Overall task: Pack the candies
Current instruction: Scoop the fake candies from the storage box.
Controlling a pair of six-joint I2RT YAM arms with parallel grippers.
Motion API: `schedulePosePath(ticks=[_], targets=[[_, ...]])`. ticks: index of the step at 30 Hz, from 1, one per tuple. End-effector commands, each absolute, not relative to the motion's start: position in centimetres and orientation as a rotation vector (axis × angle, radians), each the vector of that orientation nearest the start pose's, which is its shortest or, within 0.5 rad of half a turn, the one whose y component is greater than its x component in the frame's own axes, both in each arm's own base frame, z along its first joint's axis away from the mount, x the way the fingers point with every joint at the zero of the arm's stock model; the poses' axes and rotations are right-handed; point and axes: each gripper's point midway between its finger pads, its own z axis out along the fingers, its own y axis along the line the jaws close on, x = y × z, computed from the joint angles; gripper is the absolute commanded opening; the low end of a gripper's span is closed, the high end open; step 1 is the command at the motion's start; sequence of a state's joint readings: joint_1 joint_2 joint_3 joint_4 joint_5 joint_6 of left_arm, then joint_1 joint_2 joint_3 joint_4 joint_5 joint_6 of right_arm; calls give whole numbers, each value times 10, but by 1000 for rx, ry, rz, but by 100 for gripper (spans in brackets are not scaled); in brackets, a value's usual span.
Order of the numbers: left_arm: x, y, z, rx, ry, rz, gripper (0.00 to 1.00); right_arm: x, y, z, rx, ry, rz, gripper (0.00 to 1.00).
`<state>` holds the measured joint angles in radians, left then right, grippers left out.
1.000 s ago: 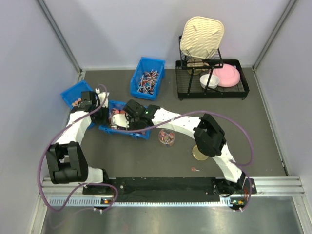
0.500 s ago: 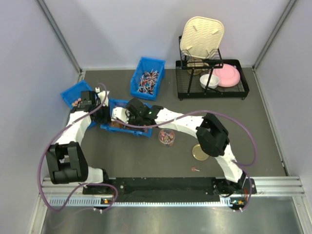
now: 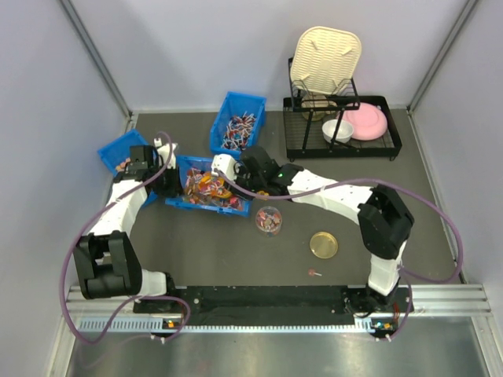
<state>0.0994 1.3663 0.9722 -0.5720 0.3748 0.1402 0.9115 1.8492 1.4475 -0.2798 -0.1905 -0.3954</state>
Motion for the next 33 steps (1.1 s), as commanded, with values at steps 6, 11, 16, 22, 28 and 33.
schedulePosePath(ticks=[6,11,16,22,28,33], targets=[[349,-41,167,223,2257,-461,0,310,413,213,-1301,1596,612,0],[349,-40,167,219,2257,-462,0,309,402,236,-1261,1568,652,0],[349,-39,167,214,2258,-462,0,301,390,256,-1246,1530,650,0],[349,-38,167,212,2257,-461,0,290,373,267,-1247,1493,632,0],[348,-37,168,207,2255,-462,0,271,345,279,-1255,1448,631,0],[348,-38,165,206,2263,-469,0,244,315,261,-1320,1442,601,0]])
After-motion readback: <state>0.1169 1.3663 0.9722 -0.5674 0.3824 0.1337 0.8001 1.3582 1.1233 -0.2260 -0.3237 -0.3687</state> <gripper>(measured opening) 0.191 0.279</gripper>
